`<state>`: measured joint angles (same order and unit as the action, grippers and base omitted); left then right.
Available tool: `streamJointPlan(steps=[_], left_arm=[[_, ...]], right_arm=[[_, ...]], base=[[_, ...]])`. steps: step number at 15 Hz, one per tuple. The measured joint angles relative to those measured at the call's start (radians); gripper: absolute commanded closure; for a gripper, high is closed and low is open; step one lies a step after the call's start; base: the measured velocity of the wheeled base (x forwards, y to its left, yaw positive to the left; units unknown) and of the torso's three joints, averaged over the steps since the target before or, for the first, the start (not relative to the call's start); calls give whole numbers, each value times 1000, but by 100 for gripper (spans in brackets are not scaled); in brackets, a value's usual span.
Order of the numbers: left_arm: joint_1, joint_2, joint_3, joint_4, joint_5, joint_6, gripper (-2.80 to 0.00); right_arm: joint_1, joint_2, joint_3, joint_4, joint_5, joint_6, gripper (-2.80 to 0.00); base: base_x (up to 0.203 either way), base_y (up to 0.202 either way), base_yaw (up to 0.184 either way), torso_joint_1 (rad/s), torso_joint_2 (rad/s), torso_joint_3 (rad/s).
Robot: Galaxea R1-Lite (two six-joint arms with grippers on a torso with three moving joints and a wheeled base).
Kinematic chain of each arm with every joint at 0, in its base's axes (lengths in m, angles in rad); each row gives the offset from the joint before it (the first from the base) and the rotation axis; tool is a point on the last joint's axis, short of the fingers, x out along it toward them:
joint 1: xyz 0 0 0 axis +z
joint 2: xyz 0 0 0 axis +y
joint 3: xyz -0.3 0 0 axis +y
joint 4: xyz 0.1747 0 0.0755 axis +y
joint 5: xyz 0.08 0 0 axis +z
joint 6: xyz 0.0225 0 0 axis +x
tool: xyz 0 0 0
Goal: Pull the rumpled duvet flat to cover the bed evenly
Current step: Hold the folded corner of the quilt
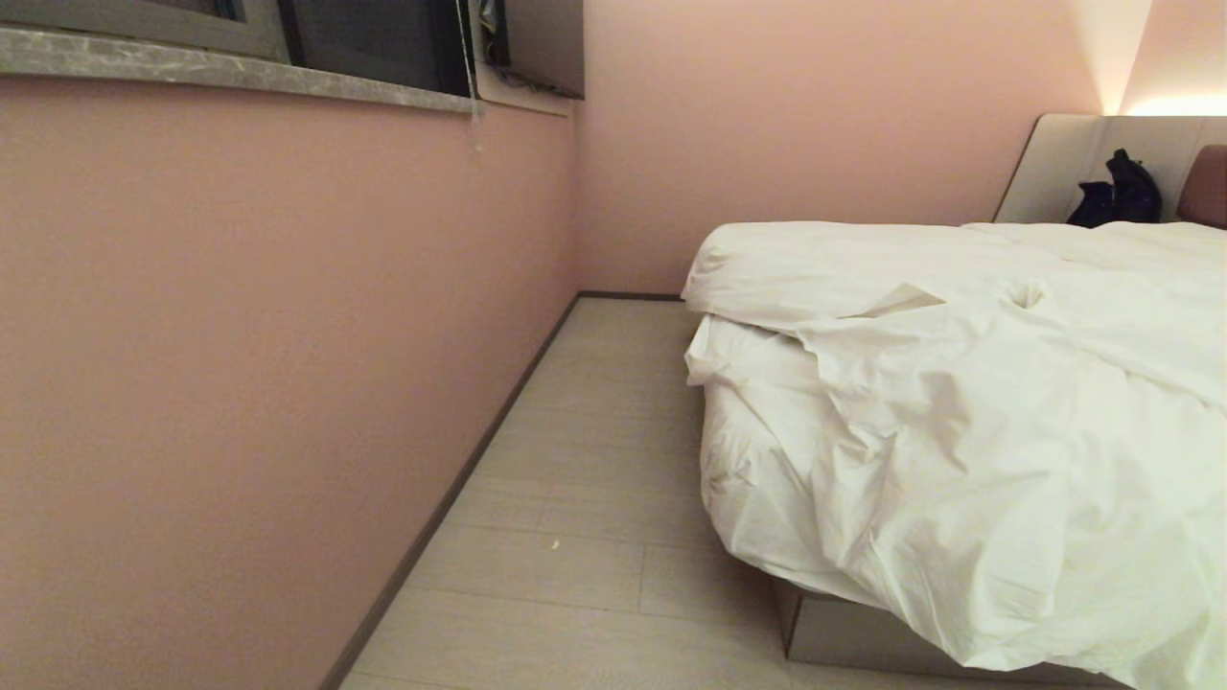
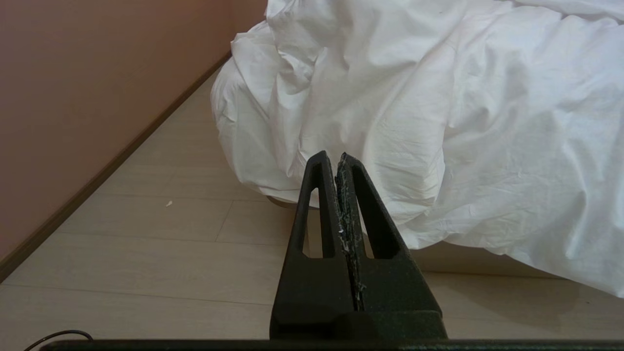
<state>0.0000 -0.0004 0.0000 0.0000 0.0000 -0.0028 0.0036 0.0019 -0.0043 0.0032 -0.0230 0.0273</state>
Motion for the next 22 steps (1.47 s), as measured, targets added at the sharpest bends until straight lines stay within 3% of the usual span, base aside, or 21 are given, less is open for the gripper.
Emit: streamJointPlan(steps=[22], left_arm=[[0,0,0,0,0,0,0]], right_arm=[[-1,0,0,0,2,-3,0]], base=[[0,0,0,0,0,0]])
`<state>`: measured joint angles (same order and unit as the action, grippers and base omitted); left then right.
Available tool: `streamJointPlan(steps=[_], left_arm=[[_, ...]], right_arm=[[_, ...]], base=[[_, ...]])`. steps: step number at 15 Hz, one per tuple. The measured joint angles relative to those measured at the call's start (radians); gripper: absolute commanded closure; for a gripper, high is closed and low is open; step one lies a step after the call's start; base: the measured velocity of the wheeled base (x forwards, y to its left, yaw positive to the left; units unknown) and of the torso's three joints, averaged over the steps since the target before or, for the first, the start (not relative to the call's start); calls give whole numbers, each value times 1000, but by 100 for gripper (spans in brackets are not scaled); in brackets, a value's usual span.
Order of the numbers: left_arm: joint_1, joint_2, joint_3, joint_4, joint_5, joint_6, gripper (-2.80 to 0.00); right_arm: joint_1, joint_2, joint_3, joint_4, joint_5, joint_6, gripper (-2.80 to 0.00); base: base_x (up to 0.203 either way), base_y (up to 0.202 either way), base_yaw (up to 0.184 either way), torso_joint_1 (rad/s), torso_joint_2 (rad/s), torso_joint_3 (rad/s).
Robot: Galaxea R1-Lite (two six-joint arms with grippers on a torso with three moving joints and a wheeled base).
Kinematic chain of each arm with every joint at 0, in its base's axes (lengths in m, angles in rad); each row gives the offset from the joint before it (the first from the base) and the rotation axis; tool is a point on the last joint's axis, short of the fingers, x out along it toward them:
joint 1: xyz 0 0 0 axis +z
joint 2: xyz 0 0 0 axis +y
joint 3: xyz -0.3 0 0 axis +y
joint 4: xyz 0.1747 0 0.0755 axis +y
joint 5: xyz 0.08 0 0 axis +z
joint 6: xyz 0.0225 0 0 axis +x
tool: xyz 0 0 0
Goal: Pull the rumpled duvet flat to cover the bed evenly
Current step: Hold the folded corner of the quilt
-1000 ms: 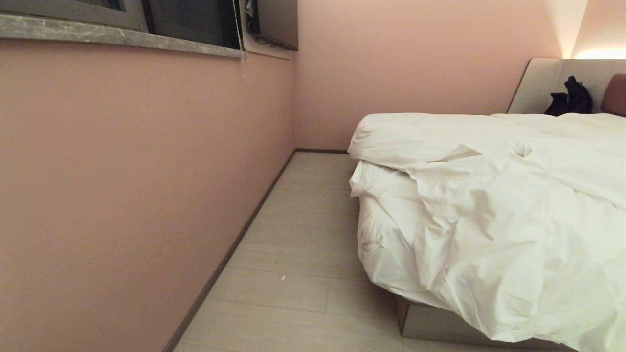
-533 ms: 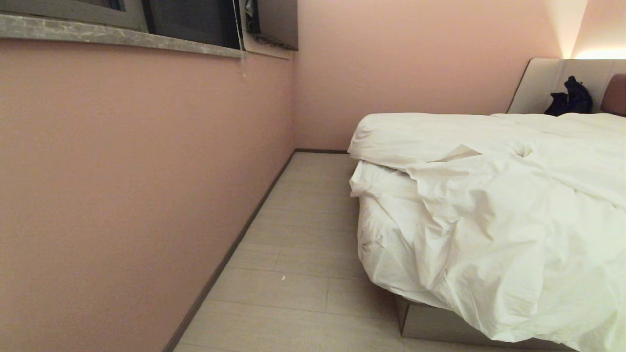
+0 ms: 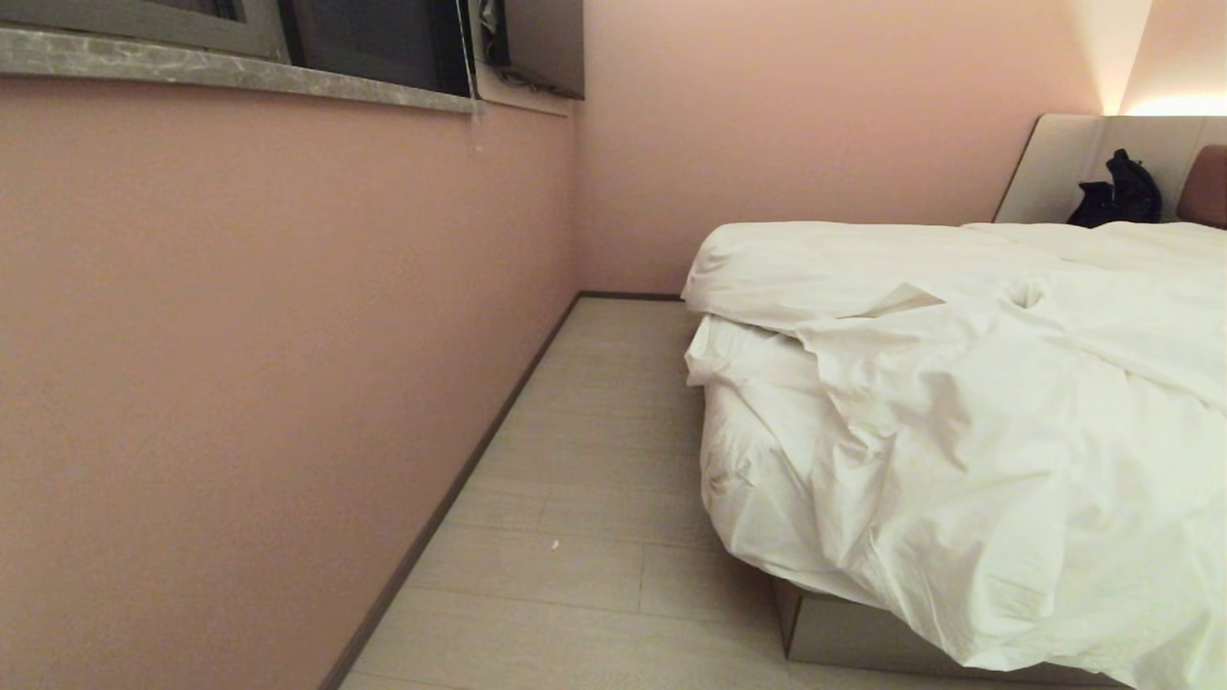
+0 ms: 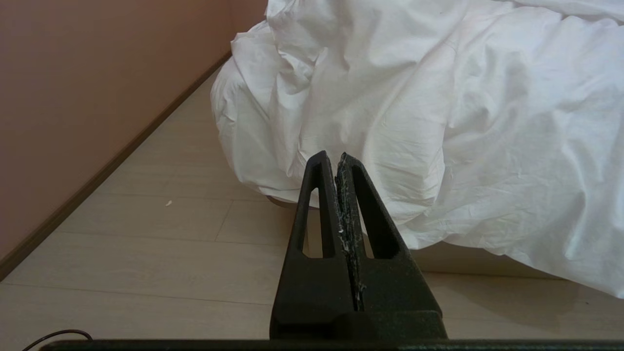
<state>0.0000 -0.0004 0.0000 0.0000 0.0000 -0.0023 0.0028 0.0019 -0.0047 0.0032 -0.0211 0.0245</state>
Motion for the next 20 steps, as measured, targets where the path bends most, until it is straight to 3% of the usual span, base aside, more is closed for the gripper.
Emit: streamJointPlan(steps=[3,15,20], left_arm=[[0,0,0,1,0,-2,0],[0,0,-2,6,0,0,0],[0,0,0,0,0,1,0]], right_arm=[[0,0,0,0,0,-1,0],[0,0,0,0,0,-1,0],[0,0,0,0,0,-1,0]], base=[[23,0,0,-1,-1,2],[186,0,-1,3,3,1],[0,-13,1,1,0,1]])
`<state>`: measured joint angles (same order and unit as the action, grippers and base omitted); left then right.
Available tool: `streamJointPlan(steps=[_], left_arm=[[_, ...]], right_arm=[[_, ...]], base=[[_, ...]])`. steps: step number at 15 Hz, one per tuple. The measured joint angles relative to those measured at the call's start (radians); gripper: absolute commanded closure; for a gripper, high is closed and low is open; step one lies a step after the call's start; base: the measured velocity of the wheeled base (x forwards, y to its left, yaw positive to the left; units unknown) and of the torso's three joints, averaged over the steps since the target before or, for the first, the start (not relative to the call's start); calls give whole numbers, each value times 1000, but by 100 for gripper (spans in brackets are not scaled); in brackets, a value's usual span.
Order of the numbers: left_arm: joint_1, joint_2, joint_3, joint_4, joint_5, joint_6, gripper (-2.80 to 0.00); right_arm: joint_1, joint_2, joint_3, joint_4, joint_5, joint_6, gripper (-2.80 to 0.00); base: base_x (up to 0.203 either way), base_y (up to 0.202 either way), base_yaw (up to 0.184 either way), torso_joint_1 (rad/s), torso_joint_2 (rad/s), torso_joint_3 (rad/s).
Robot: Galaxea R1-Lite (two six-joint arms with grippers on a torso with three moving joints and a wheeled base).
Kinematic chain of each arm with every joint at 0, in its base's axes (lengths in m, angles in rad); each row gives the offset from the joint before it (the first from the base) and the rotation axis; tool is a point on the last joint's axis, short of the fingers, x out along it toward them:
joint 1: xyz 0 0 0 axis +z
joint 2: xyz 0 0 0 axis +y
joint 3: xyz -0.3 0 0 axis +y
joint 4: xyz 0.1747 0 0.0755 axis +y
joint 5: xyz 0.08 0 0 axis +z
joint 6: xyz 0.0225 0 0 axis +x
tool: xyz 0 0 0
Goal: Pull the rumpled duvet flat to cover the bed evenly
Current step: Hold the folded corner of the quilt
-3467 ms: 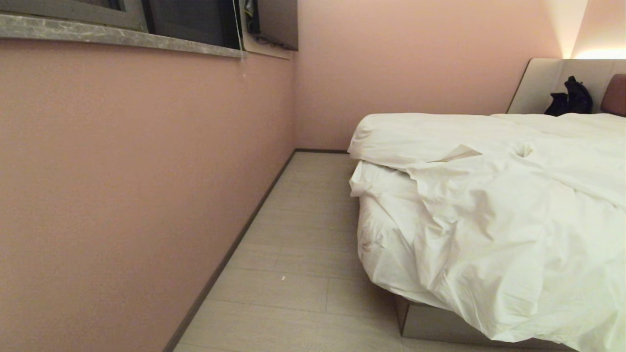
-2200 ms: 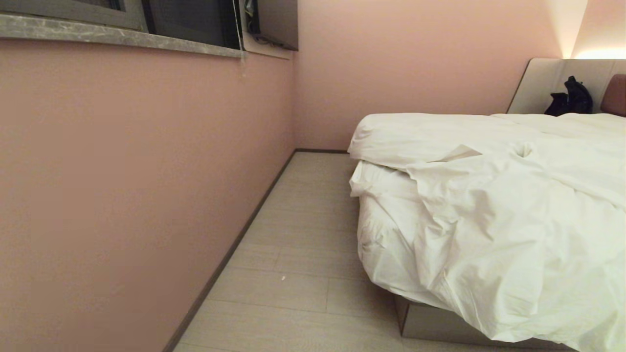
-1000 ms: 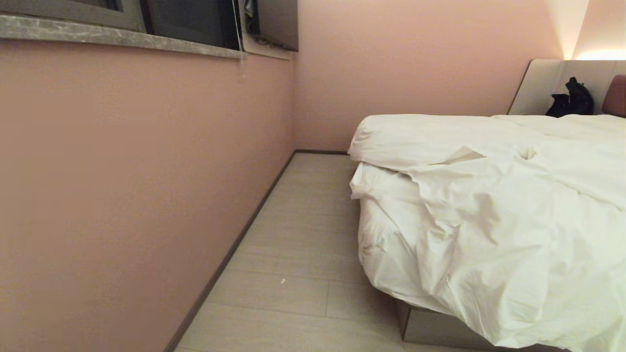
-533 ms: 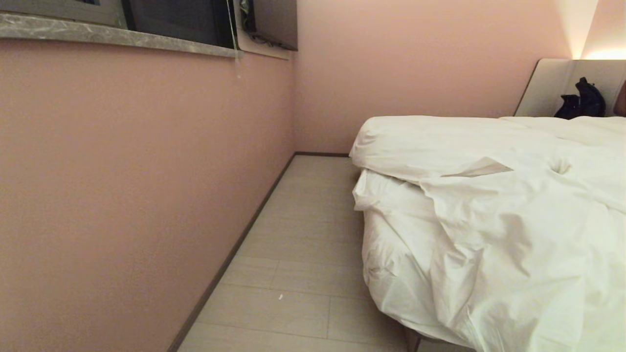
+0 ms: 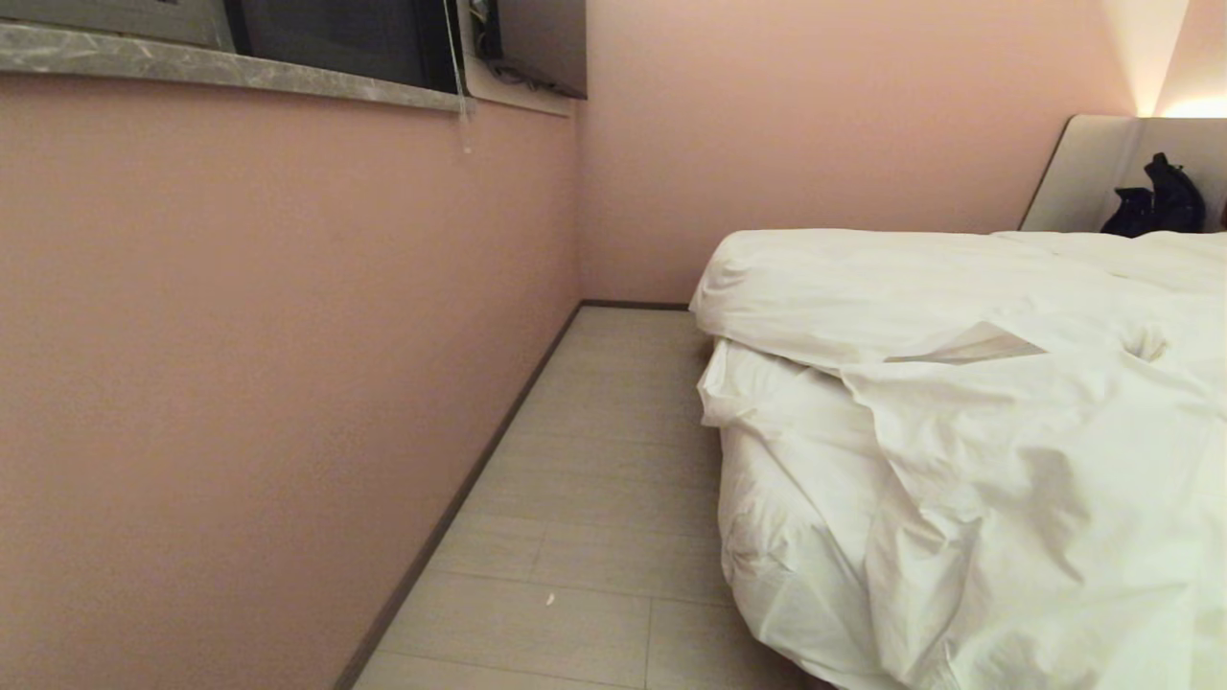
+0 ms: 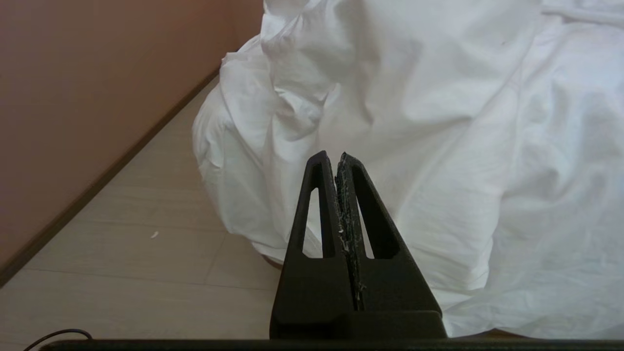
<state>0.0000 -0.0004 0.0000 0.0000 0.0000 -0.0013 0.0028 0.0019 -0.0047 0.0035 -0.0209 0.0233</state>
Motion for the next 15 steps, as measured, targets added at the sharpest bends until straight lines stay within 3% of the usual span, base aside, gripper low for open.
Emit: streamJointPlan(steps=[11,15], left_arm=[[0,0,0,0,0,0,0],[0,0,0,0,0,0,0]], right_arm=[[1,1,0,0,0,-1,0],[1,0,0,-1,0,1,0]], base=[[0,-183,0,3,1,2],[0,-27,0,1,1,1]])
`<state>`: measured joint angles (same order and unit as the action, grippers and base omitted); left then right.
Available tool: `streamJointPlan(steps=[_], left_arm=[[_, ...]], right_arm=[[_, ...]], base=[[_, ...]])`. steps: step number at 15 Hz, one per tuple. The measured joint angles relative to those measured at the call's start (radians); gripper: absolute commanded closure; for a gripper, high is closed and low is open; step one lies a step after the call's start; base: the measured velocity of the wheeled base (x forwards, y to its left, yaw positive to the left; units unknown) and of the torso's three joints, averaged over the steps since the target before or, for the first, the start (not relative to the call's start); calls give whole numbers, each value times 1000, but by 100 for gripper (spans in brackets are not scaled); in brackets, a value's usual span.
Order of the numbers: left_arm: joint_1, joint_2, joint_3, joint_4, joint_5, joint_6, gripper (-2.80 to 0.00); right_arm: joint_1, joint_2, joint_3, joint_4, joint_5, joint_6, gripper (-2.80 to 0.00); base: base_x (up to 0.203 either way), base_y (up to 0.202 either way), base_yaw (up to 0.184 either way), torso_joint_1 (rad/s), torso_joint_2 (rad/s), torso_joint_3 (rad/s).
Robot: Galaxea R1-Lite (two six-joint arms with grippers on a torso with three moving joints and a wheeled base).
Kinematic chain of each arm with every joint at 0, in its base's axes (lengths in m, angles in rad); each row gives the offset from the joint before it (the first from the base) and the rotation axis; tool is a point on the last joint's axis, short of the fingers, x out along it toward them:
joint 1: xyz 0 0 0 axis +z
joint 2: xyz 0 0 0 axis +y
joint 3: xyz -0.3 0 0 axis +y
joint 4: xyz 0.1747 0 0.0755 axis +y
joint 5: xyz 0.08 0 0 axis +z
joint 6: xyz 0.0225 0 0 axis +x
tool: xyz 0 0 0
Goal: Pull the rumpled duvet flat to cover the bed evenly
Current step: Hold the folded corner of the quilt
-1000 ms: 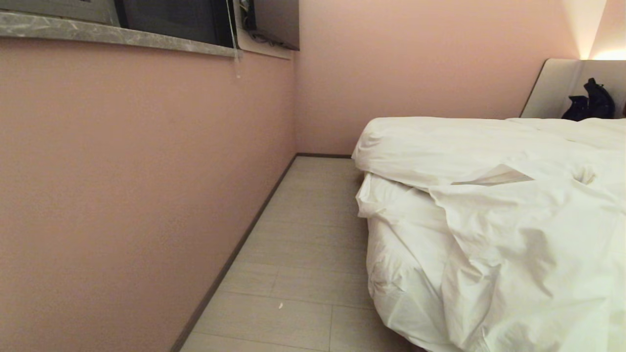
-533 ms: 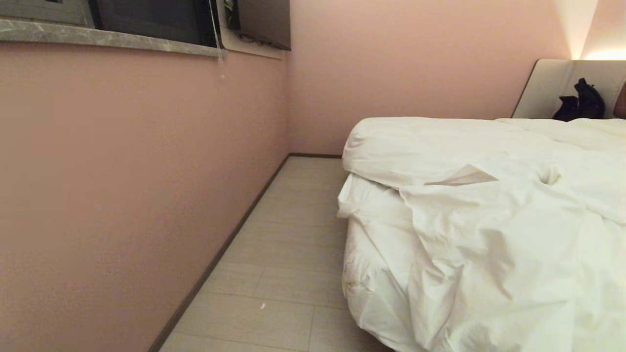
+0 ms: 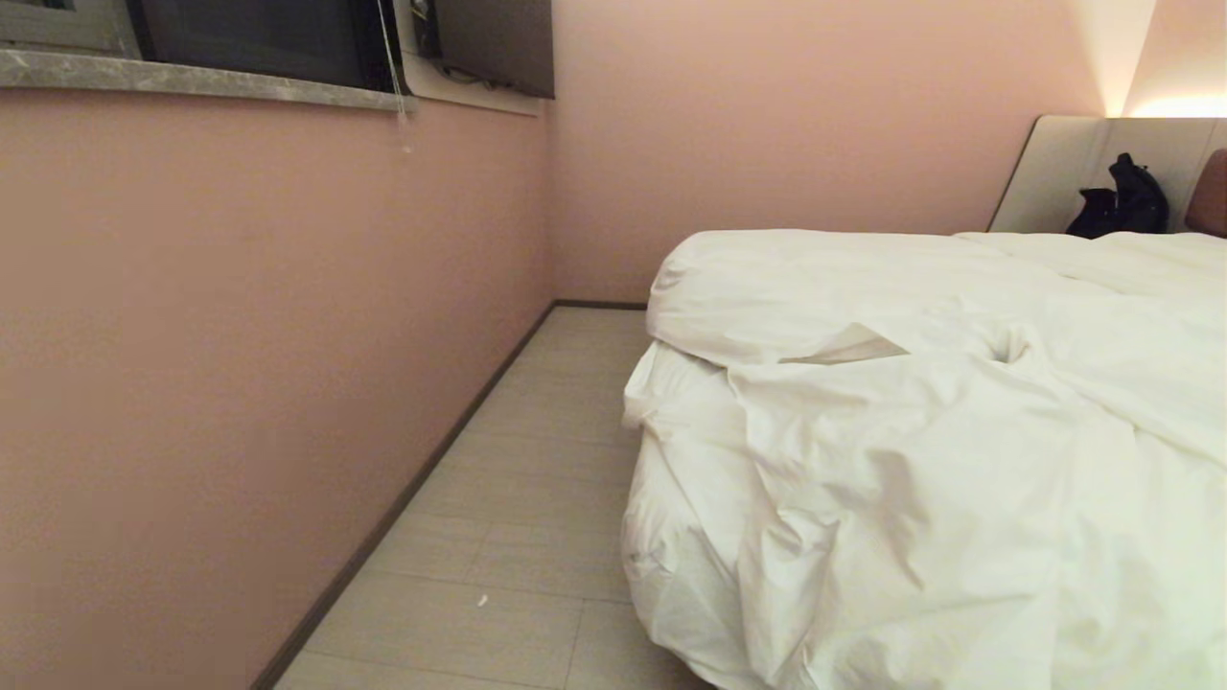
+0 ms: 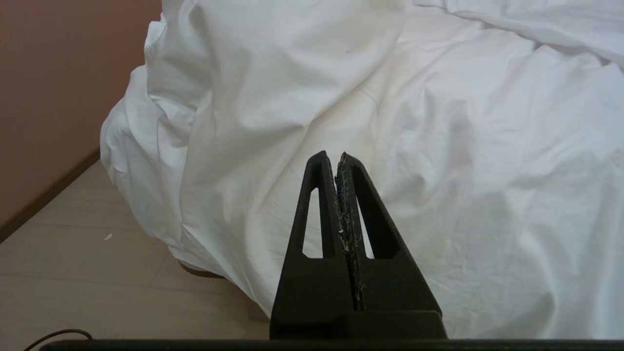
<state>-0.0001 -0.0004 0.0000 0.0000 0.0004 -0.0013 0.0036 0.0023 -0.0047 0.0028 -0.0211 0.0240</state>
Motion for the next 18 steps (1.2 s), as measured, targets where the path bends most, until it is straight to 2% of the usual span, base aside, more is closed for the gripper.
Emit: streamJointPlan(steps=[14,18], left_arm=[[0,0,0,0,0,0,0],[0,0,0,0,-1,0,0]], right_arm=[[0,0,0,0,0,0,0],[0,0,0,0,0,0,0]], base=[[0,0,0,0,0,0],[2,-144,0,7,0,3]])
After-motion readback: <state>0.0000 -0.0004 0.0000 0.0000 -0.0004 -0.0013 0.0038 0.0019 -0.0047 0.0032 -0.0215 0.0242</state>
